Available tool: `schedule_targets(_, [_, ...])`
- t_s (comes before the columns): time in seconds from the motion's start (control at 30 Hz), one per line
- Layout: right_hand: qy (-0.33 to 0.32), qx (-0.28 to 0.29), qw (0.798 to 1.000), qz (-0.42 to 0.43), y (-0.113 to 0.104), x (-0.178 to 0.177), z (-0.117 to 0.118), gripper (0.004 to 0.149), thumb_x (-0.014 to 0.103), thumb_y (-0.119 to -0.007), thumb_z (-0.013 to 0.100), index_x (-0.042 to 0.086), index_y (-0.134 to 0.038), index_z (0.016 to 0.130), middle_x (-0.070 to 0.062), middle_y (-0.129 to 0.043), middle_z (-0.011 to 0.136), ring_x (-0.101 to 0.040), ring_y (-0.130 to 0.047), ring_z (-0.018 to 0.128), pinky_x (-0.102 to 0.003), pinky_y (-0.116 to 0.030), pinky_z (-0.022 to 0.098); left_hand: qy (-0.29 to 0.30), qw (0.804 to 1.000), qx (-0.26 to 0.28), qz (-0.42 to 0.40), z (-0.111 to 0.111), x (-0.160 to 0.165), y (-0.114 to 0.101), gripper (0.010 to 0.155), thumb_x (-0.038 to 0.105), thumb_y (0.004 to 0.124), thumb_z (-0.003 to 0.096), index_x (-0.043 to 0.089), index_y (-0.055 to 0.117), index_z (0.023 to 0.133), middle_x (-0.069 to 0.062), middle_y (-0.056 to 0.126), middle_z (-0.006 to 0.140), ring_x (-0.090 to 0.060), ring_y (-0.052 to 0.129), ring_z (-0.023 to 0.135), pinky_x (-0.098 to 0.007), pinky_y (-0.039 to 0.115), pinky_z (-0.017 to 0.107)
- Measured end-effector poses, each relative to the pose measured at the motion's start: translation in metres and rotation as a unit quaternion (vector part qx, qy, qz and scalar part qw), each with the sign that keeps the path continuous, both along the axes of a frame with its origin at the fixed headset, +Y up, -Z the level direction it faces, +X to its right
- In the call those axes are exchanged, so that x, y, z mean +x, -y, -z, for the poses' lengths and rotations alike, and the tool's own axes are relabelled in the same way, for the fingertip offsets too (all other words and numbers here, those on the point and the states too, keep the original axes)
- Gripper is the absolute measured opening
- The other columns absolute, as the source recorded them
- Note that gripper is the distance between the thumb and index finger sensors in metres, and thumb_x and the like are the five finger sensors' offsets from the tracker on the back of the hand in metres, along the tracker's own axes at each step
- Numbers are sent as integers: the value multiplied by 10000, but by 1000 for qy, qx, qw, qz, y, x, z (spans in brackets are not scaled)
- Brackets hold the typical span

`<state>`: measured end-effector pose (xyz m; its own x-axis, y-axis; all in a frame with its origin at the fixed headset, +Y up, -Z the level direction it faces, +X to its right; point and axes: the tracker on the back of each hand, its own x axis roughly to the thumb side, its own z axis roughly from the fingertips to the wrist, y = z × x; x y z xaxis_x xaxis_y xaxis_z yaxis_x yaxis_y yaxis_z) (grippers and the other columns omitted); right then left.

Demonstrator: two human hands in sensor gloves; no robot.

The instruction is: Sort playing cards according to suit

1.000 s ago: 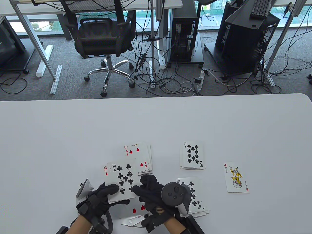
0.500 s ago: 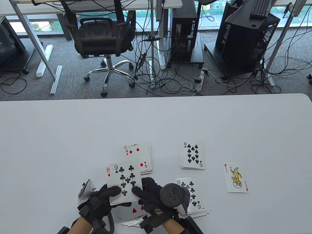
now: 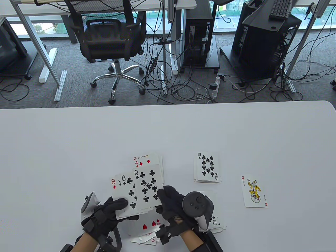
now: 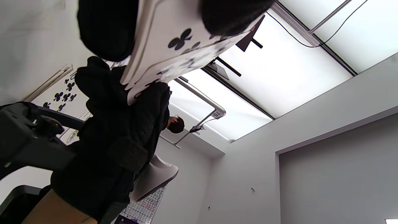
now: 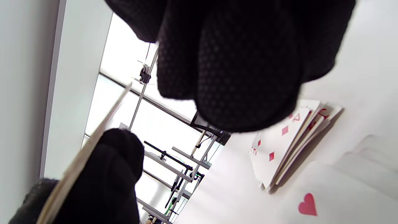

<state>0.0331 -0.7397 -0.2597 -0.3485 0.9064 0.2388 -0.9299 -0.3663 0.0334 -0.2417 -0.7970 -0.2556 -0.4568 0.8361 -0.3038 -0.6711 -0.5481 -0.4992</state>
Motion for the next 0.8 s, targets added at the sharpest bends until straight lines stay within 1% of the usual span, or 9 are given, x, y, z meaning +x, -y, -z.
schedule_targets(0.1, [24, 4, 1000, 19, -6, 14, 7, 394, 207, -638, 545, -123, -712, 748, -86, -935, 461, -239, -992, 245, -497, -824, 392, -5, 1000, -2, -4, 1, -2, 0, 506, 306, 661, 620, 181, 483, 1076, -84, 660, 1075, -332, 822, 893, -433, 801, 576])
schedule_targets(0.23, [49, 8, 999, 6, -23, 43, 16, 394, 193, -658, 532, -141, -730, 729, -101, -941, 426, -247, -986, 206, -507, -824, 368, -10, 1000, 3, -7, 3, -5, -2, 506, 309, 662, 619, 183, 486, 1076, -81, 665, 1073, -330, 826, 890, -430, 804, 574])
schedule_targets(0.33, [60, -15, 997, -51, -29, 67, 18, 394, 187, -665, 527, -147, -735, 724, -109, -943, 415, -254, -983, 192, -514, -822, 358, -16, 1000, 0, -9, 4, -7, -2, 506, 311, 660, 620, 183, 485, 1077, -81, 664, 1074, -328, 825, 892, -428, 804, 575])
schedule_targets(0.4, [76, -53, 988, -125, -31, 92, 15, 395, 185, -672, 522, -152, -743, 717, -110, -946, 403, -253, -982, 180, -516, -823, 352, -21, 1000, -4, -6, 4, -9, 0, 505, 311, 659, 621, 183, 484, 1077, -80, 663, 1074, -326, 825, 892, -428, 804, 574])
schedule_targets(0.5, [80, -108, 975, -179, -26, 116, 7, 397, 181, -676, 520, -158, -744, 715, -116, -946, 397, -257, -980, 173, -519, -822, 348, -22, 1000, -8, -4, 4, -10, 1, 506, 311, 660, 621, 180, 485, 1077, -81, 665, 1074, -330, 826, 889, -427, 805, 573])
schedule_targets(0.6, [82, -157, 956, -232, -10, 132, -5, 399, 175, -683, 517, -168, -746, 709, -123, -947, 385, -263, -976, 159, -521, -821, 339, -18, 1000, -9, 0, 4, -10, 1, 506, 311, 660, 620, 179, 488, 1076, -83, 666, 1073, -330, 827, 888, -428, 806, 571])
schedule_targets(0.7, [91, -180, 941, -272, 4, 134, -13, 403, 171, -693, 513, -180, -751, 703, -136, -949, 372, -276, -972, 145, -526, -818, 329, -14, 1000, -13, 1, 3, -10, 1, 507, 309, 661, 619, 175, 487, 1077, -85, 666, 1071, -334, 825, 887, -432, 805, 570])
schedule_targets(0.77, [95, -187, 923, -321, 11, 132, -15, 411, 176, -695, 513, -185, -750, 704, -142, -949, 370, -286, -970, 141, -530, -815, 327, -15, 1000, -16, 1, 3, -10, 2, 507, 309, 661, 619, 176, 487, 1076, -84, 665, 1072, -334, 826, 887, -431, 805, 570])
schedule_targets(0.8, [93, -191, 910, -356, 14, 130, -15, 415, 179, -694, 515, -185, -749, 705, -143, -949, 372, -287, -970, 142, -529, -815, 328, -16, 1000, -18, 3, 2, -11, 2, 506, 309, 660, 619, 176, 487, 1076, -85, 664, 1072, -335, 825, 887, -431, 804, 570])
